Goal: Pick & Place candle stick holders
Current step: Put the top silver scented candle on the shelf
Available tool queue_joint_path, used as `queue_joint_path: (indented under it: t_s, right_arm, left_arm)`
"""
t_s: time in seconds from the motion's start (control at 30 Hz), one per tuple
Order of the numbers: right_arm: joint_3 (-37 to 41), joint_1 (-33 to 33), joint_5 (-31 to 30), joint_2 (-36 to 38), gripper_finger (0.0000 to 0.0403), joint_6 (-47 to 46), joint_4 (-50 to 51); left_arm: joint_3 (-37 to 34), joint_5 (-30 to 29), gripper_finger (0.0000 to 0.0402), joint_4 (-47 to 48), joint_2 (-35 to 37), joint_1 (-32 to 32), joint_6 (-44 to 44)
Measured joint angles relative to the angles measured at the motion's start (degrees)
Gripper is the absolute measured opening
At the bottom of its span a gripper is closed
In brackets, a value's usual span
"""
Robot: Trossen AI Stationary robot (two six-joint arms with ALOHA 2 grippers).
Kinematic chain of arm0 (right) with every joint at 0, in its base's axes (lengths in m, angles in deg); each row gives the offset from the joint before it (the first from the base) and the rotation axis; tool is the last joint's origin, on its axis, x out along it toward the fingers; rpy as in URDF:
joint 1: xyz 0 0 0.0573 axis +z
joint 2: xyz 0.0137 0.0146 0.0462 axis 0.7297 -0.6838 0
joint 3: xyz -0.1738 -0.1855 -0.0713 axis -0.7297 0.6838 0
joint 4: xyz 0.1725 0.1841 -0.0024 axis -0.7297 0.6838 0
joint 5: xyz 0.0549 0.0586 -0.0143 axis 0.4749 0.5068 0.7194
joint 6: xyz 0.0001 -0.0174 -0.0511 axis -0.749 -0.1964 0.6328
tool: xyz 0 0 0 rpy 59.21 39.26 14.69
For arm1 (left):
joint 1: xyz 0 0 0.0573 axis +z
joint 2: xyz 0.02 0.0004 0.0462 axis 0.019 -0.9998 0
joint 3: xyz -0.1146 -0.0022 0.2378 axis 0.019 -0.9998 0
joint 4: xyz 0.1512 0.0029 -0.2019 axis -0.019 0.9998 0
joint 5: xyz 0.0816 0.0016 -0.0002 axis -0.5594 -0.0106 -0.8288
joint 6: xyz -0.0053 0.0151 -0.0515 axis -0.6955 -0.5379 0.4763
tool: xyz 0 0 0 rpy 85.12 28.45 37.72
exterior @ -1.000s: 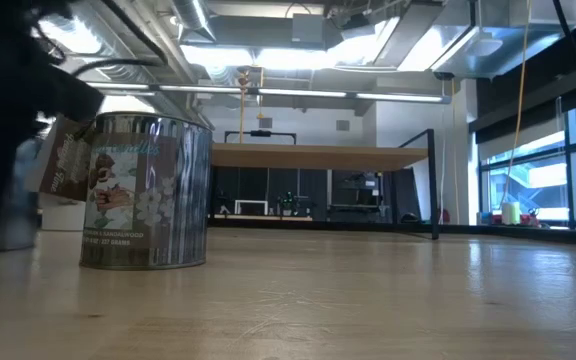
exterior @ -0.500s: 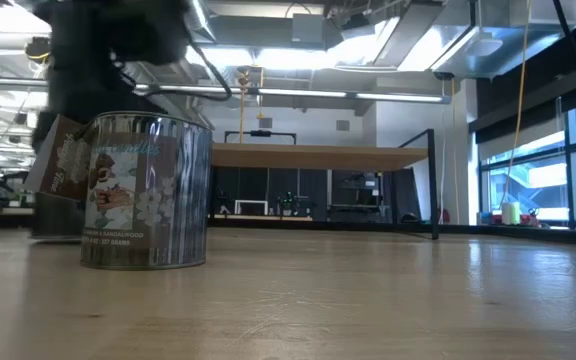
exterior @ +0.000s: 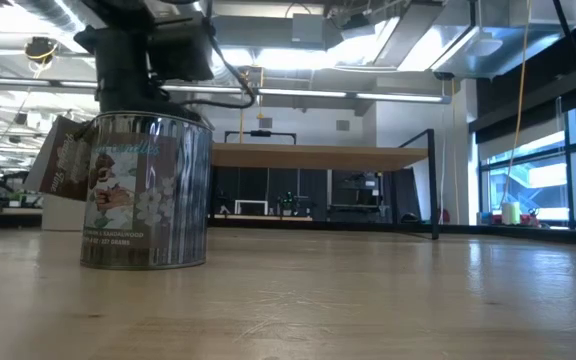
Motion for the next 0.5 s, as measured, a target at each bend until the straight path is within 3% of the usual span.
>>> queue_joint_path:
  t_s: [0.5]
  right_arm:
    - [0.0,0.0,0.0,0.0,0.0204,0.0,1.1]
  left_arm:
    - [3.6,-5.8,0.0378,-1.4,-2.5,-3.5,-2.8]
